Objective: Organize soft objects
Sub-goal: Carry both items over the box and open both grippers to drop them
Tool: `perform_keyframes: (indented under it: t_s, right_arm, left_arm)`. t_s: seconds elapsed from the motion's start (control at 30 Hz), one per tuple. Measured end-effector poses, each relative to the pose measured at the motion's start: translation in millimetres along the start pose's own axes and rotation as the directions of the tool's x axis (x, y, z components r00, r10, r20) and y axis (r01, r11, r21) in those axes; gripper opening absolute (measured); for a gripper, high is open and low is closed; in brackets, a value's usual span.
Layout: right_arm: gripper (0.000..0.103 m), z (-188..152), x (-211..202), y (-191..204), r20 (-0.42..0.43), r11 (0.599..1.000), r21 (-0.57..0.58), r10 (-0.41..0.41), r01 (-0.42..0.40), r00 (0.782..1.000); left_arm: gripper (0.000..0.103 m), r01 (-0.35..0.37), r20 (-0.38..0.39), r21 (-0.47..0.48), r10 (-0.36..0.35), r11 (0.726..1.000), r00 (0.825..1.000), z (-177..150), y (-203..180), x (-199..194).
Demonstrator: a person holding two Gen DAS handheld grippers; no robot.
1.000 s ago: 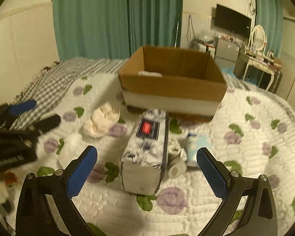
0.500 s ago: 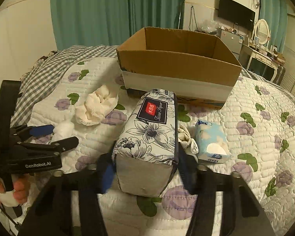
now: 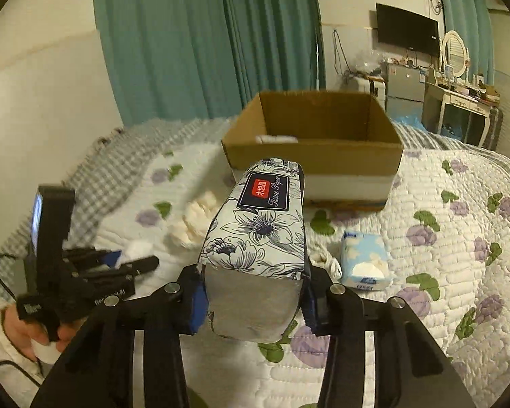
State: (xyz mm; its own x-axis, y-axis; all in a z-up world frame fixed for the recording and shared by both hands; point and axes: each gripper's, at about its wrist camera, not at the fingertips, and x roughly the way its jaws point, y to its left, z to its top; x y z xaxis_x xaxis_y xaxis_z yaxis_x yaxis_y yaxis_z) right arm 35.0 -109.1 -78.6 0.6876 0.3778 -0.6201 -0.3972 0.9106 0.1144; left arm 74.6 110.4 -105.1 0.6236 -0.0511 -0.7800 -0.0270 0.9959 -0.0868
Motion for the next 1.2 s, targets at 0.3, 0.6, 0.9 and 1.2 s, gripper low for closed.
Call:
perform_keyframes:
  t_s: [0.3, 0.6, 0.9, 1.2]
  right_arm:
    - [0.043, 37, -62, -5, 0.155, 0.999, 0.007, 0.043, -0.044, 0.987]
    - [0.043, 97, -102, -17, 0.285, 0.995, -0.100, 0.007, 0.023, 0.958]
    - [0.043, 145, -65, -50, 0.325, 0.992, -0.124, 0.014, 0.028, 0.946]
    - [0.043, 174, 42, -88, 0.300, 0.993, -0.110, -0.004, 0.038, 0.954]
  left_arm:
    - [0.029, 0.058, 0.138, 0.026, -0.061, 0.998, 0.989, 24, -26, -73]
    - [0.029, 0.078, 0.241, 0.121, -0.106, 0.990, 0.965, 94, -75, -105]
    - [0.029, 0.092, 0.235, 0.148, -0.125, 0.985, 0.964, 167, -111, -59]
    - [0.029, 0.028, 0.174, 0.161, -0.057, 0.987, 0.983, 204, -105, 43]
